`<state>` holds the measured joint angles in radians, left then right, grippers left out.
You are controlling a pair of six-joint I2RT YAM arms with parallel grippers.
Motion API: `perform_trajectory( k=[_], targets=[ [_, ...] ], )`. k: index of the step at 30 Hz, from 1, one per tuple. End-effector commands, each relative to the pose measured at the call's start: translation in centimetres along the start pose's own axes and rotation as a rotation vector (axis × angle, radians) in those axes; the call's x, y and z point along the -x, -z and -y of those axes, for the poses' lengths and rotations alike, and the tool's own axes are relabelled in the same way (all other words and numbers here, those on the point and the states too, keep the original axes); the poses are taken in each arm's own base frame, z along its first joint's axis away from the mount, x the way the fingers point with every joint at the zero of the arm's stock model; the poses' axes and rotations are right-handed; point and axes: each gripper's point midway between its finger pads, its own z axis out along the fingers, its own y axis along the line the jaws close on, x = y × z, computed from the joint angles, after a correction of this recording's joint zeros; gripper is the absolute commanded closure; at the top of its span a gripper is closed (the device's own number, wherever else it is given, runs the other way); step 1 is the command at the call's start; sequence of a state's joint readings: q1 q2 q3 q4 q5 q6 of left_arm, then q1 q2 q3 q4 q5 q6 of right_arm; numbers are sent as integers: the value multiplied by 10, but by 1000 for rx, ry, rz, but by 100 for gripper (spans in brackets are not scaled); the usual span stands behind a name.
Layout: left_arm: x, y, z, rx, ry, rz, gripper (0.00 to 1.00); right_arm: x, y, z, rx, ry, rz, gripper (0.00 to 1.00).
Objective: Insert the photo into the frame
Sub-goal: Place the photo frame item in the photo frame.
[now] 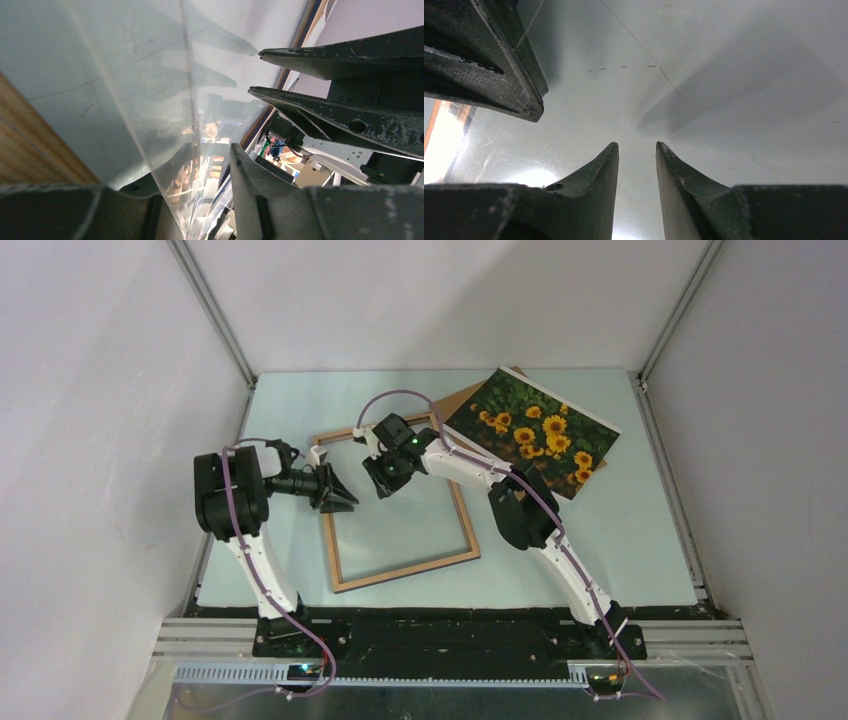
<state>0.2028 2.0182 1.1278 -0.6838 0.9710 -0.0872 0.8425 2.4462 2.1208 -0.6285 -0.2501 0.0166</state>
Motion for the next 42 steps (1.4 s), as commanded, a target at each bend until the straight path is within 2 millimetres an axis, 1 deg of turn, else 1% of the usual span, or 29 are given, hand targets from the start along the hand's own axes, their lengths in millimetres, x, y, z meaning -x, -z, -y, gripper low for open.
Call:
perform_trajectory(
  k=[1,8,14,20,27,37,42],
  targets=[
    [7,6,15,-9,-48,29,60,6,2,5,-20,13,9,62],
    [6,13,17,23,-66,54,52,4,6,11,-26,3,7,62],
    [5,21,19,57,-80,75,48,3,8,12,-24,0,9,62],
    [0,29,21,92,-90,87,46,4,11,13,-22,-2,14,63],
    [-1,47,20,135,-111,116,45,6,15,13,-19,-3,22,62],
    [-10,70,9,210,-134,124,44,10,20,9,-5,-3,34,62],
    [-10,79,5,241,-151,136,44,16,24,5,7,-6,46,60]
  ],
)
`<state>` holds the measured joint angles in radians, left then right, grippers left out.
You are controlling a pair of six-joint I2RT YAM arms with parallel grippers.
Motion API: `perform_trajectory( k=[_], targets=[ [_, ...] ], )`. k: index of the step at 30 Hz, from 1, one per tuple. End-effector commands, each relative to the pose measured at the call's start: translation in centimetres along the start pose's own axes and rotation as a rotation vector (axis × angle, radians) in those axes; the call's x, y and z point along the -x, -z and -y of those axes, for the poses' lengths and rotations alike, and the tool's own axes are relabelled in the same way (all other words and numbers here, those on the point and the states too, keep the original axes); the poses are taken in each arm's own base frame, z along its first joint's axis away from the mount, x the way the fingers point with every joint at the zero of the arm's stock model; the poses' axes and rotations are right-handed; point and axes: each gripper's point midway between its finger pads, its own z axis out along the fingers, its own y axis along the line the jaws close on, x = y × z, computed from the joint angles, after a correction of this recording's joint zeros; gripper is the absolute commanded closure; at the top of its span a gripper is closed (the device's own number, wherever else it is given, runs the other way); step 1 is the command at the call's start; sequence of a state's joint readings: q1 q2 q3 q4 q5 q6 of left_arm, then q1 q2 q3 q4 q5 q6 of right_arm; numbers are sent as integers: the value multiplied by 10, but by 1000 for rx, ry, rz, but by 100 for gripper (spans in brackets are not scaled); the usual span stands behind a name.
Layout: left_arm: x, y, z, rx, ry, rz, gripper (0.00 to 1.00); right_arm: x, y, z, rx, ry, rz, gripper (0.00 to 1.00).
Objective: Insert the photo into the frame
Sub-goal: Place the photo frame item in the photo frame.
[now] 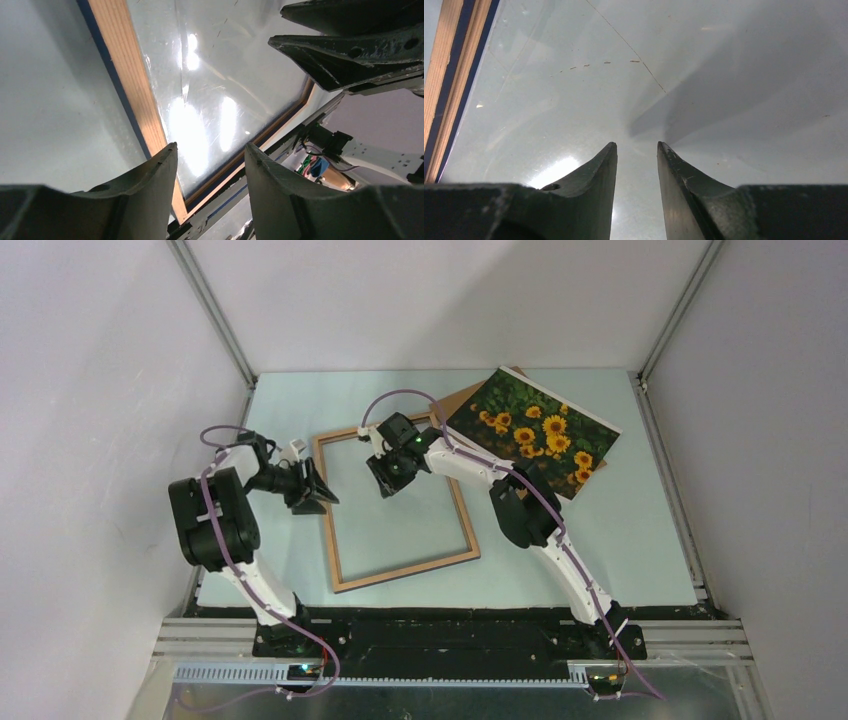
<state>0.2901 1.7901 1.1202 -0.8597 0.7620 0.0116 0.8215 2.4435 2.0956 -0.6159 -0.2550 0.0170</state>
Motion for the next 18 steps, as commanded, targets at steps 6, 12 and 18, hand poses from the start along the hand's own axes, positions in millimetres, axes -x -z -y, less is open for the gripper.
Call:
perform_trajectory(
  k=[6,12,18],
  targets=[
    [5,26,-4,81,-105,57,44,29,36,-12,25,9,74,53],
    [7,28,-8,106,-120,62,44,44,60,-13,27,4,120,47],
    [11,23,-12,100,-107,45,44,44,85,-3,-9,6,146,38]
  ],
)
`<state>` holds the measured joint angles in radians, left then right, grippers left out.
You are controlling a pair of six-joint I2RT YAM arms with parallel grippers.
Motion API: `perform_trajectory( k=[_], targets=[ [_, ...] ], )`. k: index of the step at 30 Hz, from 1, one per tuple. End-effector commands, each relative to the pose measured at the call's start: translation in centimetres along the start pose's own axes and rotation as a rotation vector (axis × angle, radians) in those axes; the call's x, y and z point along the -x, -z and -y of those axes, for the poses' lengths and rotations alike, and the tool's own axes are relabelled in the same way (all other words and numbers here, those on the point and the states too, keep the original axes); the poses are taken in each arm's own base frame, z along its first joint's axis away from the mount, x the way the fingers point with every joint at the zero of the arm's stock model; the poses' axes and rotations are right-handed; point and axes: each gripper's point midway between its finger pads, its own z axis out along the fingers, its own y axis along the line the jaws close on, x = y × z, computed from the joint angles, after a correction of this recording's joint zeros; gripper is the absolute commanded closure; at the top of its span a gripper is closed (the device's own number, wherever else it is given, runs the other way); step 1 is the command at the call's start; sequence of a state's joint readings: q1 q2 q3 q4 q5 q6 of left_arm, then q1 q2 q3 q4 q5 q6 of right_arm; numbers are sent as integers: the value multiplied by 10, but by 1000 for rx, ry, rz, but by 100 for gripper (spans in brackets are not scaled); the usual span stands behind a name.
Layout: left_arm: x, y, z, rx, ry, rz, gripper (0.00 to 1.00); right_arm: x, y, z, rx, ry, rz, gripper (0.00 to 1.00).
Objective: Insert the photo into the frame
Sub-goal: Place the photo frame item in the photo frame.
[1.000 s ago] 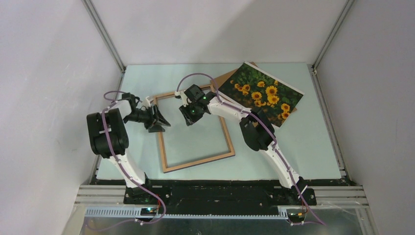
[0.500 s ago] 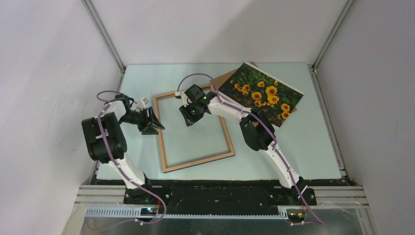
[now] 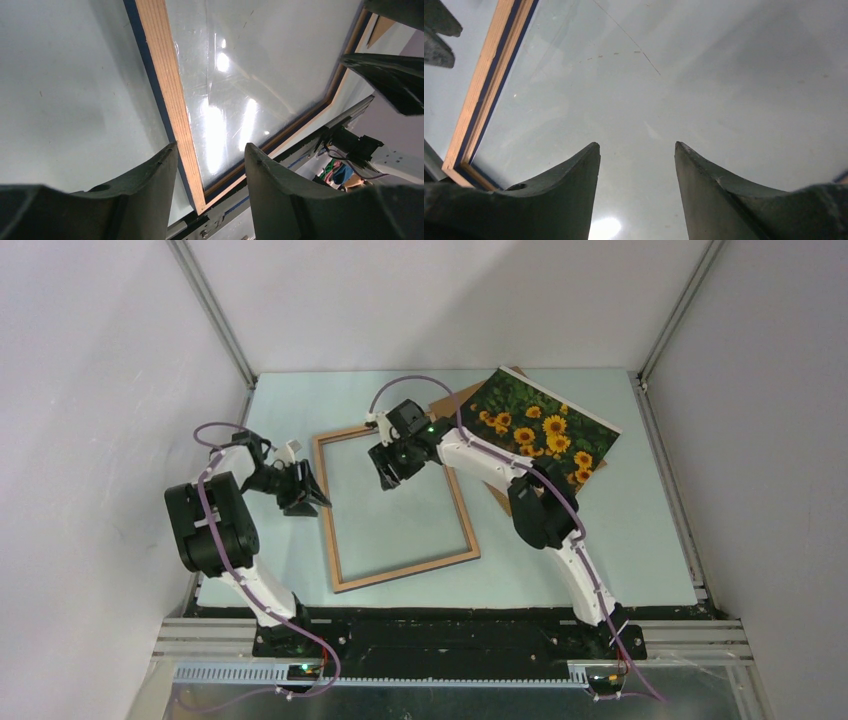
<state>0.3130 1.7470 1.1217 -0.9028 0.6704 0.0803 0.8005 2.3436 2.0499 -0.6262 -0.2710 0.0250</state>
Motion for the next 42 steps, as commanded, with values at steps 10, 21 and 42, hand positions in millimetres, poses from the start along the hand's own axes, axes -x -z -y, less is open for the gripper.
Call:
perform_trajectory(
  k=[10,21,42],
  targets=[
    [23,5,3,-18,-27,34,44,-27,83,71,-177,-90,32,33],
    [27,12,11,-25,-44,61,43,-64,93,114,-225,-147,-16,30],
    [42,20,-5,150,-123,127,43,-80,74,114,-44,-283,-34,49]
  ],
)
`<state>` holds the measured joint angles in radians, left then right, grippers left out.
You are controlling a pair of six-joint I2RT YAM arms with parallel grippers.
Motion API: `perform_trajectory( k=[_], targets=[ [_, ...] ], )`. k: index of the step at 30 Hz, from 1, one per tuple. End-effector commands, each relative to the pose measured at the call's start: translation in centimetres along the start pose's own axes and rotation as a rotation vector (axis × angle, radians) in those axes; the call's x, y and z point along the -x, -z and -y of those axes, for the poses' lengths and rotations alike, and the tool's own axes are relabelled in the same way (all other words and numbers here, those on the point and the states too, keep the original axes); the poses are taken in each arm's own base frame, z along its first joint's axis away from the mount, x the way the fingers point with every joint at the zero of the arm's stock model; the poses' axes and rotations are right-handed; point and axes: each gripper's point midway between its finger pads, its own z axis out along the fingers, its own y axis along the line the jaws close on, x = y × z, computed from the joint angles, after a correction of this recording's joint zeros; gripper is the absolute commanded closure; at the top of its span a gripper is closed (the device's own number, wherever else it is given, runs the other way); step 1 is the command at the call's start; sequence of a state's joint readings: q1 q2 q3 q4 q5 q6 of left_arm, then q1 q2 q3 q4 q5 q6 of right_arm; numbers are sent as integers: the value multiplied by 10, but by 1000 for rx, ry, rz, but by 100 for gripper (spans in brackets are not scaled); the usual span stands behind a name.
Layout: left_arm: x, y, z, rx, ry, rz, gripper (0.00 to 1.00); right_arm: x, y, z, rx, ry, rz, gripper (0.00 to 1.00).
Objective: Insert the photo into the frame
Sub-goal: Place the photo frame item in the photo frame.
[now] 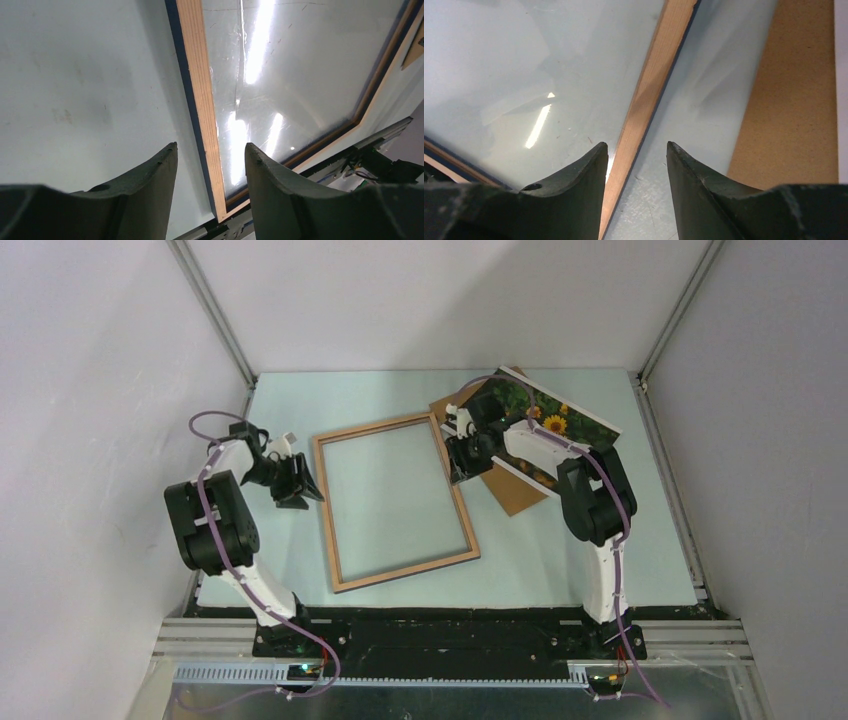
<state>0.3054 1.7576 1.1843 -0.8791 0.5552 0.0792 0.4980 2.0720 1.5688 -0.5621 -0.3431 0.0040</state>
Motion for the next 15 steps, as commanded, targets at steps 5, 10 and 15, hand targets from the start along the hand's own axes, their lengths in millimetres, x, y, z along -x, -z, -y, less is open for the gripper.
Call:
perform_trajectory(
  k=[5,10,15],
  targets=[
    [19,6,10,46,-83,74,43,-2,-10,-11,77,-39,-8,49],
    [13,-4,12,47,-98,51,44,-7,-16,-5,55,-46,-26,46],
    [9,-13,11,54,-104,25,43,-12,-20,-3,52,-55,-40,49]
  ],
)
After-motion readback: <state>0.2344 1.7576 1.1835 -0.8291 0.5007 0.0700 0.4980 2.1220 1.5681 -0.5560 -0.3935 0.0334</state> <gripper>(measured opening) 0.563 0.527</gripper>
